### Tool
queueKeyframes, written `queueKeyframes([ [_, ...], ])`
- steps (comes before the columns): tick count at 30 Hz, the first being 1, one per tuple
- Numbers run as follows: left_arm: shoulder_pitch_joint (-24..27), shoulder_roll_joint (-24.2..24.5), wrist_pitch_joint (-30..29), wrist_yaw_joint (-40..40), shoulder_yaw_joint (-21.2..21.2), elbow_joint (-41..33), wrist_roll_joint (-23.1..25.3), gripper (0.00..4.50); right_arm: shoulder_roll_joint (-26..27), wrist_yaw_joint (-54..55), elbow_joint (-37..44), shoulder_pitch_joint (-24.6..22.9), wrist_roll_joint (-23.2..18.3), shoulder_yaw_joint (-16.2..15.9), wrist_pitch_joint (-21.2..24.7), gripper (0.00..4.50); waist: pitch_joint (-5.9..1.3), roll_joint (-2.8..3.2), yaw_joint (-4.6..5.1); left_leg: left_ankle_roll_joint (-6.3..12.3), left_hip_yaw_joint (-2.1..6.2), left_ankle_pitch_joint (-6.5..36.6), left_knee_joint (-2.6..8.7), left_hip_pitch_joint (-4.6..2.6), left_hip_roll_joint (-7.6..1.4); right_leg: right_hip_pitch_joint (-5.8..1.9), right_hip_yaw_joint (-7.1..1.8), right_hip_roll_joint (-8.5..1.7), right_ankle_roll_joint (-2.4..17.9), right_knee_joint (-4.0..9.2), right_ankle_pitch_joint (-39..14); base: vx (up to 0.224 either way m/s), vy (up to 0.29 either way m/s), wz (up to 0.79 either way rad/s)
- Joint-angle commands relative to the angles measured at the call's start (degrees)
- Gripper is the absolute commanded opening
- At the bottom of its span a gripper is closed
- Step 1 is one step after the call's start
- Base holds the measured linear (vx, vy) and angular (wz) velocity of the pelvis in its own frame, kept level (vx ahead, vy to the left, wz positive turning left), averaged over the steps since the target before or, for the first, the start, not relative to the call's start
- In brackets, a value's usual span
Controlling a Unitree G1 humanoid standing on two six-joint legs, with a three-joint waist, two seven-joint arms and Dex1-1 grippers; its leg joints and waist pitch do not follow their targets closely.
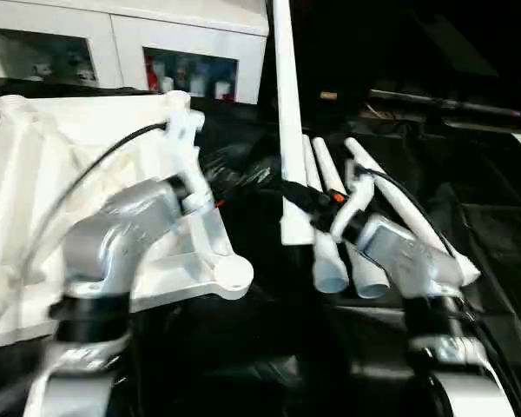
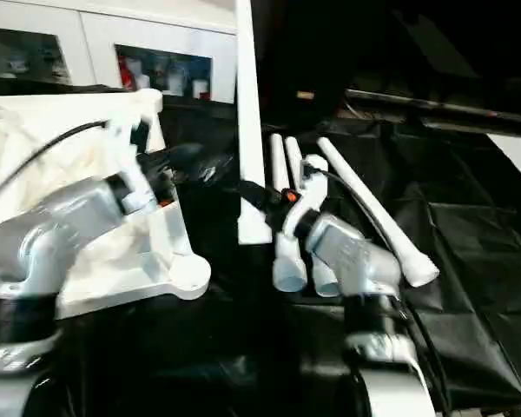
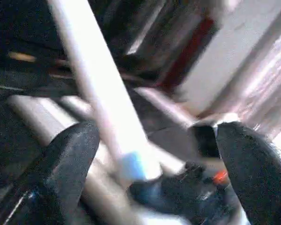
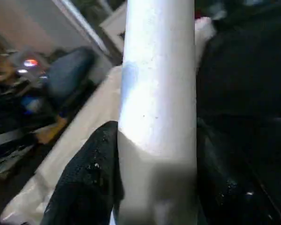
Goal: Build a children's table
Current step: Pick table leg
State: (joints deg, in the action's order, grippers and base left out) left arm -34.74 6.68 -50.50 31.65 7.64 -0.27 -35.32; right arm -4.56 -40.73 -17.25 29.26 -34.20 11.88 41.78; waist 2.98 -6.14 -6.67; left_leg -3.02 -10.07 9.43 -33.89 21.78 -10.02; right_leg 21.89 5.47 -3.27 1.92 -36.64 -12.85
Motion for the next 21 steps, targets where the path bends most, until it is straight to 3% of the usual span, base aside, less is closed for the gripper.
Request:
queueKeyframes([
  [1,-1.48,-1.20,-2.06,-0.70,0.31,0.55,-2.79,4.50,-0.76,-1.66,3.02,0.28,-1.90,0.10,0.77,1.91,-3.53,0.37,-0.47,-0.34,1.22,6.61,3.60,-0.91,-3.65,-3.06,-3.93,-6.19,8.44,4.87,-5.29,0.000,0.000,0.00],
  [6,-3.24,-4.35,-5.63,-2.95,2.04,1.83,-6.14,4.50,-1.51,-3.68,6.10,-0.77,-4.05,-0.26,2.96,1.91,-3.31,-0.07,-0.40,-0.40,1.21,7.22,3.63,-0.97,-3.71,-2.87,-3.93,-6.13,6.34,5.46,-10.04,0.000,0.000,0.00],
  [7,-3.26,-4.68,-5.87,-3.30,2.06,2.00,-6.19,4.50,-1.72,-4.17,6.50,-0.94,-4.39,-0.43,3.30,1.91,-3.31,-0.44,-0.33,-0.35,1.22,6.98,3.64,-0.95,-3.77,-2.83,-3.91,-6.11,6.09,5.49,-10.04,0.000,0.000,0.00],
  [8,-3.35,-4.97,-6.27,-3.67,2.29,2.13,-6.30,4.50,-1.94,-4.46,6.88,-1.14,-4.75,-0.63,3.53,1.91,-3.38,-0.17,-0.53,-0.32,1.27,6.30,3.64,-0.96,-3.80,-2.90,-3.91,-6.16,5.80,5.40,-9.56,0.000,0.000,0.00],
  [14,-3.86,-6.21,-6.26,-4.46,2.28,2.11,-7.54,4.50,-3.33,-6.34,10.09,-2.35,-6.11,-2.20,5.30,1.91,-3.54,-0.24,-0.67,0.18,1.29,3.31,3.57,-1.08,-4.01,-2.91,-3.84,-6.01,7.15,4.78,-2.54,0.000,0.000,0.00],
  [17,-4.30,-6.13,-5.78,-5.29,1.90,3.59,-6.35,4.50,-3.52,-6.72,11.06,-2.68,-6.60,-2.43,5.60,1.91,-3.50,-0.30,-0.68,0.13,1.23,3.89,3.55,-1.10,-3.93,-2.96,-3.88,-6.10,7.24,4.97,-2.71,0.000,0.000,0.00],
  [21,-4.87,-5.57,-4.91,-6.57,0.72,5.55,-3.55,4.50,-3.79,-6.65,12.20,-3.36,-6.74,-2.73,5.44,1.90,-3.37,0.27,-0.87,-0.90,1.40,5.83,3.72,-1.10,-3.99,-3.04,-3.94,-6.21,6.14,5.31,-5.21,0.000,0.000,0.00],
])
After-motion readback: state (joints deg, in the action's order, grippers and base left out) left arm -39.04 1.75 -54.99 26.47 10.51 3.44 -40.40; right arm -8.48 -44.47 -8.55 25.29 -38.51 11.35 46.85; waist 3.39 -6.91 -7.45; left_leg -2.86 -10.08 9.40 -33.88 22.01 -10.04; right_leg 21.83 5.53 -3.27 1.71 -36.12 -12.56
